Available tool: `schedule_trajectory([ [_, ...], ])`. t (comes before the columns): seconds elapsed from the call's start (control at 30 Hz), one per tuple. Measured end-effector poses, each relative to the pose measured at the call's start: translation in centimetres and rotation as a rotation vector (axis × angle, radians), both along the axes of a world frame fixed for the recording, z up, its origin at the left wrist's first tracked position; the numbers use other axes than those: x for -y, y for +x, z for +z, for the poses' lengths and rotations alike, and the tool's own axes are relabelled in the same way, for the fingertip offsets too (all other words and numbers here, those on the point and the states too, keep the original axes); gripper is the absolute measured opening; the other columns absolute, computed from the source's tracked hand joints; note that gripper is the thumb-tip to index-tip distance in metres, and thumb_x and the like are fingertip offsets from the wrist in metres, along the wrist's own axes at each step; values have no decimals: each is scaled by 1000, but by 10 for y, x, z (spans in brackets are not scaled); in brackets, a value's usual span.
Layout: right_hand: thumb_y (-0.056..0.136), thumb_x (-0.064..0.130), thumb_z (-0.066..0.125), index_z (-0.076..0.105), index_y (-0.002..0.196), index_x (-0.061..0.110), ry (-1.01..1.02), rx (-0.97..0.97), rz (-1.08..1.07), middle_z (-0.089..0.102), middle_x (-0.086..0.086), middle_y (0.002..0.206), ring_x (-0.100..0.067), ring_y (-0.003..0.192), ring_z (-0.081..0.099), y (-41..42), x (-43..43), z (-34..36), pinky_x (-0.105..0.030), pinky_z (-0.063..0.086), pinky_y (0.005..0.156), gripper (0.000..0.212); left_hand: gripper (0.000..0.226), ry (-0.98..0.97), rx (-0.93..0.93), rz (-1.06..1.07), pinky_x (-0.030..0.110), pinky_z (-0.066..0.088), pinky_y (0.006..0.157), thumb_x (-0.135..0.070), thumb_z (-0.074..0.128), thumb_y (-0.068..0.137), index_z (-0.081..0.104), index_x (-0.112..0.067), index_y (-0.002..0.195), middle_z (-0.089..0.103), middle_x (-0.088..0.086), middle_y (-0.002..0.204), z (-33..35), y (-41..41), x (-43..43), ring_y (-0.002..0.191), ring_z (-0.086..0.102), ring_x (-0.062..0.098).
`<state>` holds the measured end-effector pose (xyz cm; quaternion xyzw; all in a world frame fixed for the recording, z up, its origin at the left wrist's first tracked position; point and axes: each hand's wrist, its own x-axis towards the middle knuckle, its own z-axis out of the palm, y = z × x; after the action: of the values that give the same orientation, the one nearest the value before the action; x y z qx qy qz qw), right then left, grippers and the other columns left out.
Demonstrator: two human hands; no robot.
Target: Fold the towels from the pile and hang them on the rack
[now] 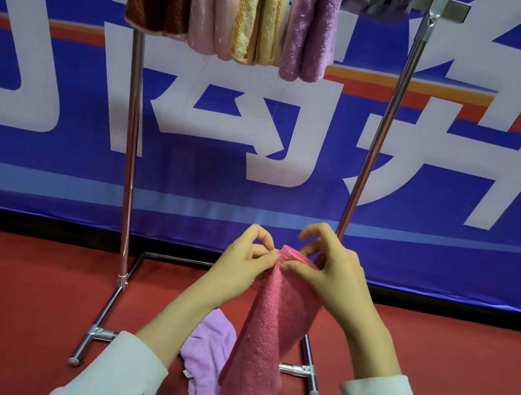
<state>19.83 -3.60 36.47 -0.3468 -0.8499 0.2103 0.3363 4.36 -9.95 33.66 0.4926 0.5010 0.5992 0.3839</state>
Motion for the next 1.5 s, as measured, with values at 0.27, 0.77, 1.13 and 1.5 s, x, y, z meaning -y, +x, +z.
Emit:
schedule_trajectory([
  [0.27,71,49,78,47,96,37,2,-5,-68,64,15,80,-1,68,54,2,0,2,-28,40,64,42,30,-5,-15,-59,32,47,76,9,57,84,38,-14,90,66,14,97,-1,3,-3,81,57,23],
  [0.77,75,41,78,55,103,37,31,193,97,51,22,91,-12,102,51,18,-10,3,-30,42,91,36,37,52,25,66,41,52,83,2,69,81,38,-14,93,71,13,102,2,-14,0,89,68,22],
  [1.13,79,10,77,57,93,25,-167,-187,142,56,9,79,-4,75,53,18,-9,3,-16,44,72,28,42,36,-35,27,25,49,69,11,69,78,38,-15,90,68,2,86,4,-17,2,75,62,12],
  [1.5,83,17,72,71,106,14,-484,-236,293,73,-4,105,-5,97,63,20,-6,-5,-20,47,87,23,34,129,26,22,34,54,76,7,68,81,43,-15,89,73,9,92,6,-7,3,84,63,17],
])
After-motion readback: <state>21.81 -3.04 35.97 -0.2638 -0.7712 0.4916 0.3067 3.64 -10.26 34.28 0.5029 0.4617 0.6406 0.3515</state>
